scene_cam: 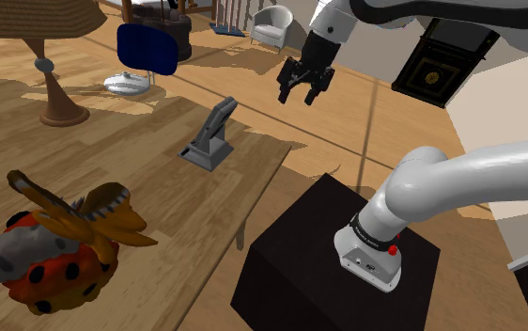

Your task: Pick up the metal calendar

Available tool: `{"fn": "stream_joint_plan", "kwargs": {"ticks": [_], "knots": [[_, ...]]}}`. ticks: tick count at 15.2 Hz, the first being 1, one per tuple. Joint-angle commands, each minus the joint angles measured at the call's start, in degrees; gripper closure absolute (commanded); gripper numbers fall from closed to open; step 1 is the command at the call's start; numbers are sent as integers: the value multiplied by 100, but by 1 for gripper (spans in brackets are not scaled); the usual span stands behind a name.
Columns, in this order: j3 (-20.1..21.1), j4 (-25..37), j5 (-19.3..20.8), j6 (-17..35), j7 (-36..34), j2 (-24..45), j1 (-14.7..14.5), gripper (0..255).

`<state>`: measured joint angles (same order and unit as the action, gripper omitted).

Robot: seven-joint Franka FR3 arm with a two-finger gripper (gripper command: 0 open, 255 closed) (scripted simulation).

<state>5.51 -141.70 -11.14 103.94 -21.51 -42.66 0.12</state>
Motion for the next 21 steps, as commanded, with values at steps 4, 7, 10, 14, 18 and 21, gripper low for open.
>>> {"fn": "stream_joint_plan", "kwargs": {"ticks": [4,7,10,14,18,21], "knots": [[772,-145,-473,1067,-1247,267,21,0],[1248,-54,-617,1725,-1971,630,121,0],[1742,143,-623,2355,-2735,1075,304,0],[2453,555,-349,3105,-3866,1757,716,0],[2526,327,-360,3437,-3874,1863,716,0],[2586,167,-362,3691,-3885,1960,721,0]]}}
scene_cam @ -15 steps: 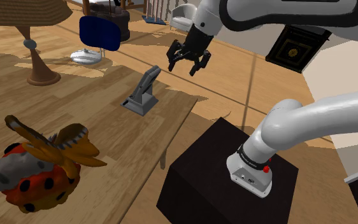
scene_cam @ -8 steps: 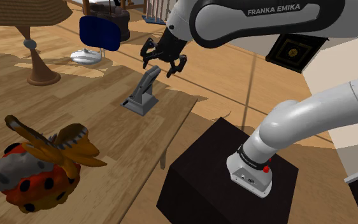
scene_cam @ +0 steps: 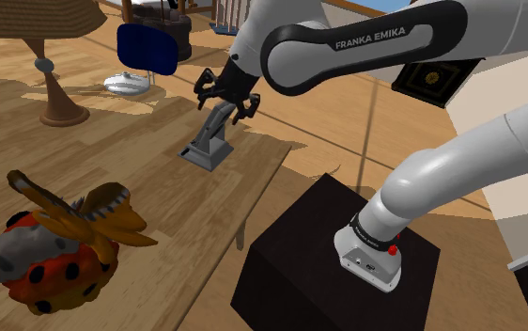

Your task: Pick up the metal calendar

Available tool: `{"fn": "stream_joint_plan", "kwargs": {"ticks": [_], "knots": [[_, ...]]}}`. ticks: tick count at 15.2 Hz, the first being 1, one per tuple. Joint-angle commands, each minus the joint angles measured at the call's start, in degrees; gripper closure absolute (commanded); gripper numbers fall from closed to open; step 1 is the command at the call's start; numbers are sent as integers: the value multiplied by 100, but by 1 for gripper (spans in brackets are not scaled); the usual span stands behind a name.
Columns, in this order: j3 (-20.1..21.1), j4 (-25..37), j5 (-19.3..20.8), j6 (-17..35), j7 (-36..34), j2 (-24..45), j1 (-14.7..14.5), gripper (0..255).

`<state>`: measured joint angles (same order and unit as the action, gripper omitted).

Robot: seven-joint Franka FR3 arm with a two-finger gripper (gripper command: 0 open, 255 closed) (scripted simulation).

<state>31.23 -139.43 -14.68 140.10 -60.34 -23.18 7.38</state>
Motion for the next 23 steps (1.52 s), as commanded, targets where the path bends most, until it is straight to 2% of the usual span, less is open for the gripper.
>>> {"fn": "stream_joint_plan", "kwargs": {"ticks": [1,3,4,13,23], "knots": [[26,-91,-8,124,-5,31,-4,0],[26,-90,-7,125,-5,32,-3,0],[27,-89,-7,126,-6,34,-2,255],[26,-90,-7,125,-5,33,-3,255],[-158,475,16,-708,19,-243,-5,255]]}}
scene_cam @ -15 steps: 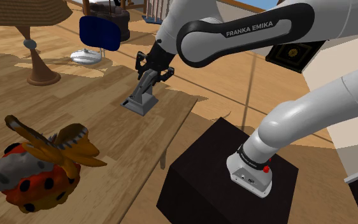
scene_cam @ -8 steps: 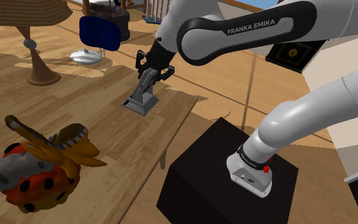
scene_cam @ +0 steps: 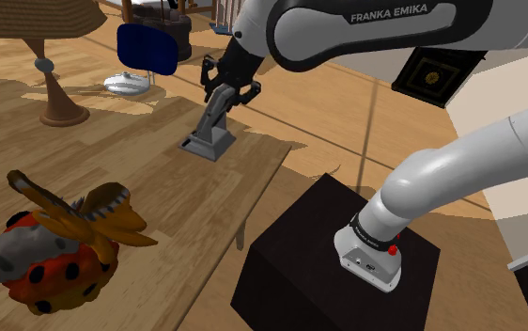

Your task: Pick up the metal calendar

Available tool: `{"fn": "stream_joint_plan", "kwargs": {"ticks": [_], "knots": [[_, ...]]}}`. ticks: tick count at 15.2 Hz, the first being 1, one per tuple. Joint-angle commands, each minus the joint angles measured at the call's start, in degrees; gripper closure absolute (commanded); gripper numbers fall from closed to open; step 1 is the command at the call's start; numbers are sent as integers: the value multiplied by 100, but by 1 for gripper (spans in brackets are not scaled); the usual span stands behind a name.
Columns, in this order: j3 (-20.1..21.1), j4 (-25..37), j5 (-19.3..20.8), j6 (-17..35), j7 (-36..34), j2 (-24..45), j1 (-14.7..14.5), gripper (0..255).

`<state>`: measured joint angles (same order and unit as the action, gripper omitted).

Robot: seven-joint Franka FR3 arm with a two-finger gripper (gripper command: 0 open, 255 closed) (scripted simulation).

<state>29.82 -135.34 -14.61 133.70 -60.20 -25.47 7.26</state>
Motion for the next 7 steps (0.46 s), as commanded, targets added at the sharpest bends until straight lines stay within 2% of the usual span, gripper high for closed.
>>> {"fn": "stream_joint_plan", "kwargs": {"ticks": [1,7], "knots": [[-34,128,15,-149,4,-32,9,255],[-96,399,42,-480,0,-93,22,255]]}}
